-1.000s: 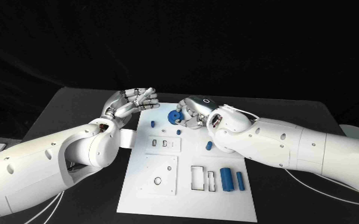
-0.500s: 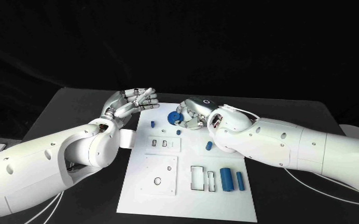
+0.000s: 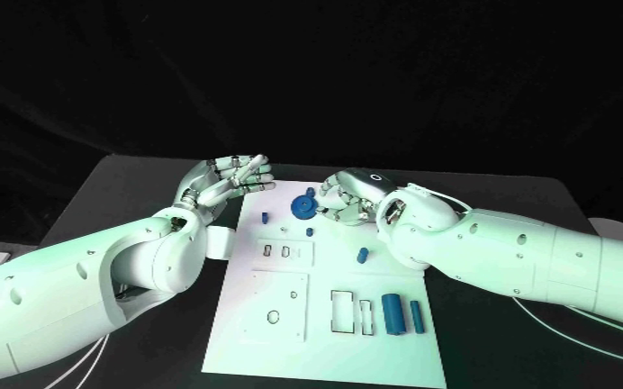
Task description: Assemble the parts on the task board
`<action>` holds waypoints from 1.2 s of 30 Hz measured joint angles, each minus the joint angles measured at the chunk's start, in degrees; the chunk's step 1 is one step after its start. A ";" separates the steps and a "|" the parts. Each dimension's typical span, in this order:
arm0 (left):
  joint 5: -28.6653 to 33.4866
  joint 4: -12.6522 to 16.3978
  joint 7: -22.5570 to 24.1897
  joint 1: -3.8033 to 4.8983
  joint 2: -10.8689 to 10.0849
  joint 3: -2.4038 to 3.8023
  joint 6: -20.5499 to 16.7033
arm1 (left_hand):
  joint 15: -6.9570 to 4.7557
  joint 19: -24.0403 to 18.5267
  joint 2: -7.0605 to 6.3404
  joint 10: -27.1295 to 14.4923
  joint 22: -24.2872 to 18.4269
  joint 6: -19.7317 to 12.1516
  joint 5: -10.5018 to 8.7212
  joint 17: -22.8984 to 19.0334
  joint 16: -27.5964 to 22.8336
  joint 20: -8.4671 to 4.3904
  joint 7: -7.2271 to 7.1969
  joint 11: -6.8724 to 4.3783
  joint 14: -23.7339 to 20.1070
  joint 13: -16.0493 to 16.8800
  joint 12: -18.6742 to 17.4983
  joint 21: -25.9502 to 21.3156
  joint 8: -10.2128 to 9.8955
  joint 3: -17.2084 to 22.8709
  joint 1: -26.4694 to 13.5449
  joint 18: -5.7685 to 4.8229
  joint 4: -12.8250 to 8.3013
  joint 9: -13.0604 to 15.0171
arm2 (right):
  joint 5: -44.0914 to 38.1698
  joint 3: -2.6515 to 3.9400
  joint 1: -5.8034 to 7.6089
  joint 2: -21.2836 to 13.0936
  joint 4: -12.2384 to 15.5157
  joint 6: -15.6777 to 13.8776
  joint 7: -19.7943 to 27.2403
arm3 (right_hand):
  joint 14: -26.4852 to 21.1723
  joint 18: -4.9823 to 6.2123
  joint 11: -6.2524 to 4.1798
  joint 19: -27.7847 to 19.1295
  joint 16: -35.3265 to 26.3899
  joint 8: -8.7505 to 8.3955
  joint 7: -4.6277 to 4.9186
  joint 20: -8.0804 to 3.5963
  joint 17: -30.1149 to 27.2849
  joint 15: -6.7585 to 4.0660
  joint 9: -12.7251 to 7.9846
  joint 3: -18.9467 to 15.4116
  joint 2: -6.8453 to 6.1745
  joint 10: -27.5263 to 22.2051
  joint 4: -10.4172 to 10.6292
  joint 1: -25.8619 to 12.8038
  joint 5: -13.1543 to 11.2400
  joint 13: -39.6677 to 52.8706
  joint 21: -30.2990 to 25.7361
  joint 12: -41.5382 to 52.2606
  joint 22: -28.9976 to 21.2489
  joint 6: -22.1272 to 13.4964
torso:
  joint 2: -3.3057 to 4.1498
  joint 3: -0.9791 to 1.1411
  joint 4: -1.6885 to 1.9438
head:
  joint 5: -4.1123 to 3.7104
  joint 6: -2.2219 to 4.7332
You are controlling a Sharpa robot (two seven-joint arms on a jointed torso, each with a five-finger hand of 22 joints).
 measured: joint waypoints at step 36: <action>0.11 -2.00 0.23 -0.10 0.98 -0.02 2.23 | 0.00 0.00 0.00 0.00 -0.13 0.00 0.00 0.04 -0.22 0.00 0.00 0.00 0.00 0.00 -0.44 -0.23 -0.26 0.00 0.00 -0.01 0.00 -0.05 | 19.79 0.25 0.03 -18.71 1.00 5.07 15.24 | 0.00 0.92 -0.52 -4.42 -1.21 -1.45 -0.62 -0.52 -0.02 0.00 0.28 1.44 -2.86 -3.38 -7.95 8.09 -2.66 -0.02 -5.67 -3.56 -0.03 1.23 | -1.22 1.59 -2.57 | -2.33 0.02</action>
